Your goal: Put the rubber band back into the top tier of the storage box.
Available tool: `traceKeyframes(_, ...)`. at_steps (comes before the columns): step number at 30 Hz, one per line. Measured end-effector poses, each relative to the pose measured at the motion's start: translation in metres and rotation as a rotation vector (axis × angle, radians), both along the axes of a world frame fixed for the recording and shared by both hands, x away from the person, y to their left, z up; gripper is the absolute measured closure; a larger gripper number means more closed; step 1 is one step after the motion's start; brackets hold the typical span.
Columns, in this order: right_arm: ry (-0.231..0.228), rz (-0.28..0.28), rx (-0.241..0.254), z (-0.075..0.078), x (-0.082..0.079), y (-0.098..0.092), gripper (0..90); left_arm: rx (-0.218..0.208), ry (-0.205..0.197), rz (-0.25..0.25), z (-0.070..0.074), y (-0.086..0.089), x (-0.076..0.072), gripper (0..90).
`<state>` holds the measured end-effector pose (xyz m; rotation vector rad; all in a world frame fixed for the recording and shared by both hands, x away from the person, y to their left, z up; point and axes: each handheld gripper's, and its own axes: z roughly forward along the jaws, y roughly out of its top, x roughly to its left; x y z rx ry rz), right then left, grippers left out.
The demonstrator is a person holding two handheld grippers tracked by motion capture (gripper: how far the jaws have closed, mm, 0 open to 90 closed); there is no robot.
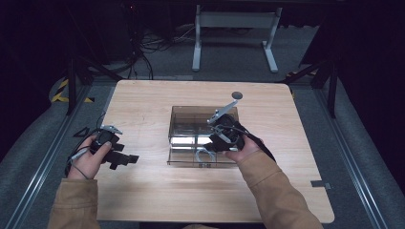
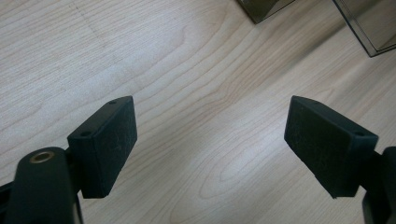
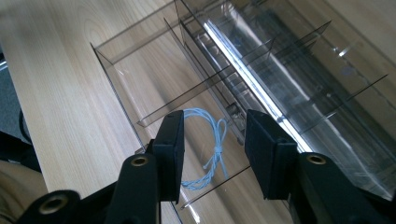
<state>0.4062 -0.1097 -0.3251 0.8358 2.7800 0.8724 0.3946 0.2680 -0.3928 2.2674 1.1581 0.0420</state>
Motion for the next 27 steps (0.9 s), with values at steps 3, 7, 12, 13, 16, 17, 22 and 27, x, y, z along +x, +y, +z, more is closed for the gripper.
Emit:
traceKeyframes(3, -0.012, -0.006, 0.016, 0.005, -0.002, -0.005, 58.6, -0.002, -0.001, 0.002, 0.000, 0.000, 0.000, 18.0)
traceKeyframes(7, -0.023, -0.025, 0.018, 0.008, -0.003, -0.012, 58.3, -0.002, -0.001, 0.001, 0.000, 0.000, 0.001, 18.0)
traceKeyframes(12, -0.039, -0.054, 0.029, 0.012, -0.005, -0.025, 57.5, -0.001, -0.002, 0.002, 0.000, 0.000, 0.001, 17.9)
traceKeyframes(13, -0.041, -0.063, 0.032, 0.013, -0.005, -0.030, 57.5, 0.000, -0.001, 0.002, 0.000, 0.000, 0.001, 17.9)
traceKeyframes(16, -0.049, -0.084, 0.040, 0.015, -0.005, -0.039, 57.5, -0.002, 0.000, 0.001, 0.000, 0.000, 0.001, 18.0)
traceKeyframes(17, -0.047, -0.097, 0.040, 0.016, -0.006, -0.043, 57.5, 0.000, -0.003, 0.001, 0.000, -0.001, 0.002, 18.0)
traceKeyframes(22, -0.067, -0.145, 0.046, 0.019, -0.007, -0.064, 57.5, 0.003, 0.001, -0.006, 0.000, -0.003, 0.003, 17.9)
traceKeyframes(27, -0.064, -0.188, 0.050, 0.018, -0.009, -0.083, 57.3, 0.001, 0.001, -0.002, 0.000, -0.003, 0.003, 17.9)
